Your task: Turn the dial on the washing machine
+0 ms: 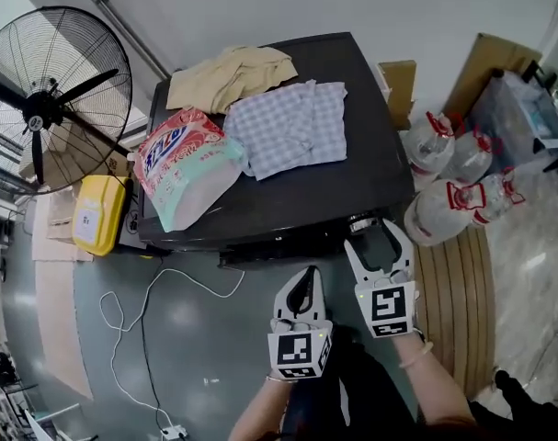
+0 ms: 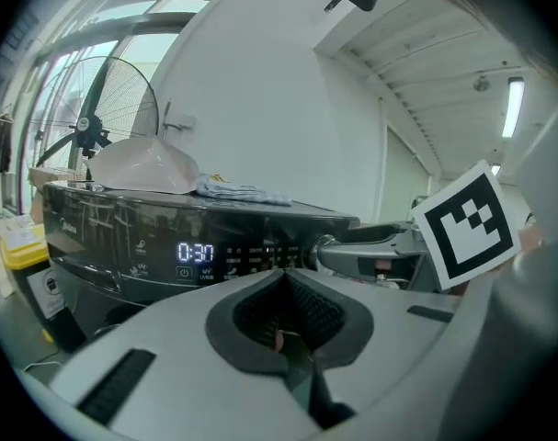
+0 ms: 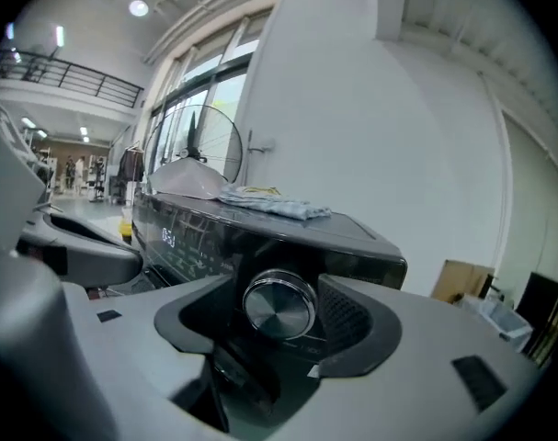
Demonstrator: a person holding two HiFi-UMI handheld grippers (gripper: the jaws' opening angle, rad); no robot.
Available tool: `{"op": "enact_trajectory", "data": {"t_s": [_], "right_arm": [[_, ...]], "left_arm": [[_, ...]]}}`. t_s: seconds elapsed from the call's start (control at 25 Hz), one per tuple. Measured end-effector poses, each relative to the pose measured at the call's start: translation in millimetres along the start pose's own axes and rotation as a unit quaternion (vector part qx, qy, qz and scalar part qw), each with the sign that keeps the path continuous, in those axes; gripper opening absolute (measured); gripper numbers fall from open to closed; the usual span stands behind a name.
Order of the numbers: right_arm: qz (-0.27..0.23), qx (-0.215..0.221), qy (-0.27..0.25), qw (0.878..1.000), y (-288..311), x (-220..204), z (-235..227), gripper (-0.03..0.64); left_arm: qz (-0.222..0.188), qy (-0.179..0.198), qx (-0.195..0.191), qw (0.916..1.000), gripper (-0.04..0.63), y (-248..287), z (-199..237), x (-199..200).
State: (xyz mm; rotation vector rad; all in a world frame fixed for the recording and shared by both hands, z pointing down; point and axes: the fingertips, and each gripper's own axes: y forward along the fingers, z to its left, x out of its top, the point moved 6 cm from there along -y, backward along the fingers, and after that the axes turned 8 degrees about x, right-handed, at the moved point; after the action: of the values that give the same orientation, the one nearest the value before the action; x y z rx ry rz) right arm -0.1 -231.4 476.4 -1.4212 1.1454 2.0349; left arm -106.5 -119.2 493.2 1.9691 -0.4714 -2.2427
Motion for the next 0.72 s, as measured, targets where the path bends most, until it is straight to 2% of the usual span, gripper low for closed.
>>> {"op": "enact_trajectory", "data": {"t_s": [0.2, 0.4, 0.72], "right_arm": [[0.001, -0.006, -0.070, 0.998, 6, -13, 4, 0.294], [0.004, -0.033, -0.145, 0.989, 10, -19, 3, 0.295], [-0.016, -0.062, -0.188, 0.980, 17, -24, 8, 0.298]], "left_arm": [[-0.011, -0.007, 0.029, 0.9995, 0.015, -1, 6, -14], [-0.017, -0.016, 0.035, 0.9991, 0.015, 6, 11, -26], [-0.034, -0.023, 0.048, 0.9980, 0.015, 14, 20, -40]]}}
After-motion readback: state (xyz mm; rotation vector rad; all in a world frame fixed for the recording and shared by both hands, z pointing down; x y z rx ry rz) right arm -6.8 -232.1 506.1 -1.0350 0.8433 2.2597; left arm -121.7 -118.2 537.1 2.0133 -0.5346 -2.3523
